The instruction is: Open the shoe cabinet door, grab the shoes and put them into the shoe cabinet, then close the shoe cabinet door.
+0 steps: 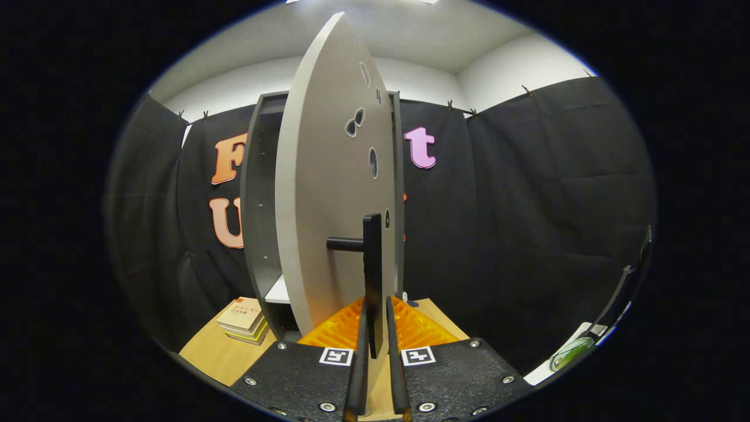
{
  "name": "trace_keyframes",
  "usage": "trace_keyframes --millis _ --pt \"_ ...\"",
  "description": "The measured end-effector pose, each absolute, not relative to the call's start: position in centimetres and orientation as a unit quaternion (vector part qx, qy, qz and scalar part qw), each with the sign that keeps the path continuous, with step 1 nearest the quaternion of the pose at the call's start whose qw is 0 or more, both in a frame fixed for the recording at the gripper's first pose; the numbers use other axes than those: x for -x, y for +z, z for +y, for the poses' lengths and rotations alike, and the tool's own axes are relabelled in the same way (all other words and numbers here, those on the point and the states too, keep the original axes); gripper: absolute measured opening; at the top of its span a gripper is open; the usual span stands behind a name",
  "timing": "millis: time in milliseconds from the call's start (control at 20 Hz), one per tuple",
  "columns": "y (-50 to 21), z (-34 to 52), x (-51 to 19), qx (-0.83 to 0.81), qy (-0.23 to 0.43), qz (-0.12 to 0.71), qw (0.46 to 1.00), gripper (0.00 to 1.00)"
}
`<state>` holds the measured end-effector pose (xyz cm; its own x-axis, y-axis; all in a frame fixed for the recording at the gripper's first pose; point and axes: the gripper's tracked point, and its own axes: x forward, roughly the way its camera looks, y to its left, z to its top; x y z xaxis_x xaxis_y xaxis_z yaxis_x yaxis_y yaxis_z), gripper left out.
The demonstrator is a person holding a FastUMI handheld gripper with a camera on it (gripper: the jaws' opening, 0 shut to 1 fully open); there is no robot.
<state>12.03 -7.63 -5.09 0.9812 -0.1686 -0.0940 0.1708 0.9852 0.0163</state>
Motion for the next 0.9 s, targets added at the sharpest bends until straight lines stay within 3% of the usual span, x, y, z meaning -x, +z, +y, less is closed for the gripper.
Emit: trace_keyframes --millis 150,450,900 --pt "-5.6 -10.5 -12.3 -0.020 -0.093 0.053 0.994 0.16" --pt "-5.7 -13.4 -12.2 -0.032 -0.056 0.049 0.997 0.11" --pt "-5.8 -17.6 -12.3 -0.031 0.004 0.047 0.998 0.11"
